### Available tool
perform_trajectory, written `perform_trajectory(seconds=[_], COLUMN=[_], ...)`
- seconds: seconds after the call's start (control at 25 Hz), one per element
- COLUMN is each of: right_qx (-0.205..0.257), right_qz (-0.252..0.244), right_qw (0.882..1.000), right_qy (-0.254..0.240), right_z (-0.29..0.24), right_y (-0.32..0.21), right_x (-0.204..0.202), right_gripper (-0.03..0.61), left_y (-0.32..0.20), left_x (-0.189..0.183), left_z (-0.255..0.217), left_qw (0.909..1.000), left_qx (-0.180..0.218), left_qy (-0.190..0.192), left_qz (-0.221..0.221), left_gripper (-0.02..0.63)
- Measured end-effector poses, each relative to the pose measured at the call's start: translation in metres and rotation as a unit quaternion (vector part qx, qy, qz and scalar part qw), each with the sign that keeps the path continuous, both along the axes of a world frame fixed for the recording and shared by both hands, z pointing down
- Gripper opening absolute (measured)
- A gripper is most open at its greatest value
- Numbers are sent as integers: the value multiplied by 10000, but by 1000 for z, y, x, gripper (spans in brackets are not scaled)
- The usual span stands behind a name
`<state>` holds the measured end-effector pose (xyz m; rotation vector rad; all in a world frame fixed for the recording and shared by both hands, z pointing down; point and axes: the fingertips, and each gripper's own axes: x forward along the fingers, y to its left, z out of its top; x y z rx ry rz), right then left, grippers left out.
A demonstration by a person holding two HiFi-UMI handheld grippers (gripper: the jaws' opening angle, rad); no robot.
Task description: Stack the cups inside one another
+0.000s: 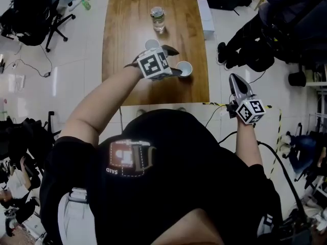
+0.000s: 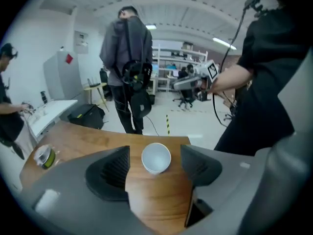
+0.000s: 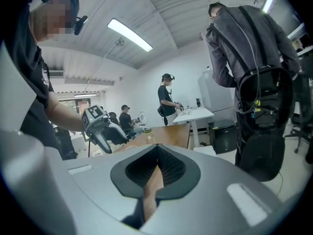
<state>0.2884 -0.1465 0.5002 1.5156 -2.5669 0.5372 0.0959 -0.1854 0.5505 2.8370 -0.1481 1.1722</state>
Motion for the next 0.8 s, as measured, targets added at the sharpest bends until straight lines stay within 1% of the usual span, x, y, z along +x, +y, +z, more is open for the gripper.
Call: perform_trajectory(seconds=[0.08,0.16,0.2,0.28,0.4,0.6,0.68,0.72,0.8], right_qx=[-99,-175,-205,-256,-304,-326,-325,-321,-314], right_qz=[97,184,221,282,329,287,249,229,195], right_qw=[9999,9997,9995,9992,9989,9989,9991,9991,9993], right_qy=[-26,-60,-75,-109,-144,-150,-137,-131,-114], right_z=[10,18,21,27,35,40,39,38,37], right_y=[9,16,19,24,26,26,24,22,19], right_x=[11,23,28,37,45,44,41,40,37], right_gripper=[14,14,14,14,14,14,14,14,14], left_y=[11,18,19,14,3,0,-1,-1,-2], left_x=[15,24,28,34,42,39,37,37,37], left_z=[32,62,74,92,110,132,135,134,133], left_qw=[9979,9939,9922,9903,9892,9849,9846,9848,9861], left_qx=[-1,-75,-88,-51,-13,85,151,180,203], left_qy=[-531,-932,-1087,-1289,-1429,-1715,-1737,-1721,-1645], left_qz=[382,581,608,512,312,196,148,127,93], left_gripper=[356,391,410,422,422,420,406,380,376])
